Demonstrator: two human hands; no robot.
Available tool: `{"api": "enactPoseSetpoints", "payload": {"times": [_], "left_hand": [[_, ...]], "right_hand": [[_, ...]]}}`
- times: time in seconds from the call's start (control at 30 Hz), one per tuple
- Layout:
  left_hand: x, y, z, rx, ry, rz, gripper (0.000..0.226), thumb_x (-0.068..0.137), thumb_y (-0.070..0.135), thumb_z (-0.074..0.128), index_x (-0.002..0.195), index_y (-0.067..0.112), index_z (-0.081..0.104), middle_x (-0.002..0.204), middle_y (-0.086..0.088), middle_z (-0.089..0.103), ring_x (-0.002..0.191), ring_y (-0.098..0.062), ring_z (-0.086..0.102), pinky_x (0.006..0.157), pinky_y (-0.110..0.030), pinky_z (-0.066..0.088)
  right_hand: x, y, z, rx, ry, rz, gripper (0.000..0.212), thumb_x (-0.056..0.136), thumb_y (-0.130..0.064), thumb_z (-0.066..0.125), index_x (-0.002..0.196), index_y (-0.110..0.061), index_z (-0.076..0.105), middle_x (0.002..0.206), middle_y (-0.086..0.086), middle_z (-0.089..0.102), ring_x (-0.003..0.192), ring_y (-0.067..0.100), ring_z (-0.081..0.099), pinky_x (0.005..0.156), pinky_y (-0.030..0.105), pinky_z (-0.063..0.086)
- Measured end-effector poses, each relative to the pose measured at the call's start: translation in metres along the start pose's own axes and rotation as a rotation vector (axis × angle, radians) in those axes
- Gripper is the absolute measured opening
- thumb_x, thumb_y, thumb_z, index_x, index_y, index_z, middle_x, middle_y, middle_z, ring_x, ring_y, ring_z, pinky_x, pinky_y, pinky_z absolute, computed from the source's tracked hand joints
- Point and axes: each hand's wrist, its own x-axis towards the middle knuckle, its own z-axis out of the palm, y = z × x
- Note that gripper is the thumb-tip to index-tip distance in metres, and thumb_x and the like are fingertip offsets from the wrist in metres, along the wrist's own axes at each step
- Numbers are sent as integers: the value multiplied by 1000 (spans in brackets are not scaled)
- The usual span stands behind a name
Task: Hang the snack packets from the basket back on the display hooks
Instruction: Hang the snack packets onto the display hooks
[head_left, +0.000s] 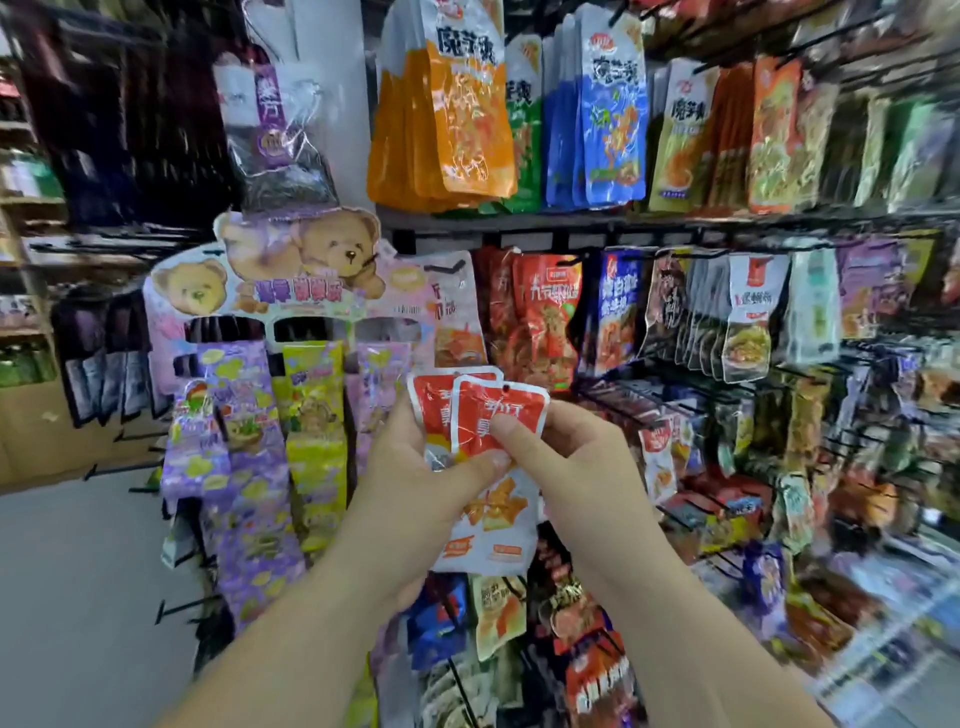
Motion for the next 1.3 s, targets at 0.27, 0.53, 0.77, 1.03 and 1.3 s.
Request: {"api": "enactPoseSetpoints", "payload": {"times": [0.27, 0.53, 0.77, 1.03, 1.3], "left_hand": [[-5, -61, 40, 29, -14, -208, 26, 102, 14, 63, 105, 38, 73, 113, 2, 79, 104, -22, 76, 84, -42, 61], [4, -114, 88, 131, 195, -344, 30, 106, 25, 59, 108, 55, 59, 106, 38, 67, 99, 14, 60, 91, -30, 43], [13, -142, 111, 103, 418, -404, 25, 105, 17, 60, 110, 42, 65, 96, 24, 76, 98, 4, 66, 84, -34, 46], [21, -148, 118, 97, 570, -358, 20, 105, 12, 58, 111, 28, 68, 84, 29, 74, 73, 19, 64, 73, -23, 37], [25, -147, 122, 121, 595, -330, 26, 105, 8, 57, 118, 29, 66, 90, 28, 75, 79, 18, 65, 76, -20, 38]], "right_hand": [[-18, 58, -60, 94, 11, 195, 15, 99, -21, 67, 104, -12, 77, 100, 9, 79, 92, 28, 77, 78, 38, 63], [17, 131, -138, -30, -95, 361, 49, 86, -68, 68, 118, -31, 60, 124, -16, 58, 126, 16, 57, 104, 34, 47], [64, 154, -161, 34, -233, 344, 36, 96, -60, 59, 117, -32, 55, 120, -25, 59, 115, 7, 53, 93, 28, 48], [76, 162, -148, 7, -314, 222, 18, 106, -39, 53, 90, -42, 61, 75, -28, 57, 75, 0, 54, 78, 30, 44], [84, 164, -141, 6, -281, 226, 33, 99, -55, 55, 106, -24, 65, 92, 5, 64, 83, 23, 58, 84, 53, 51]]}}
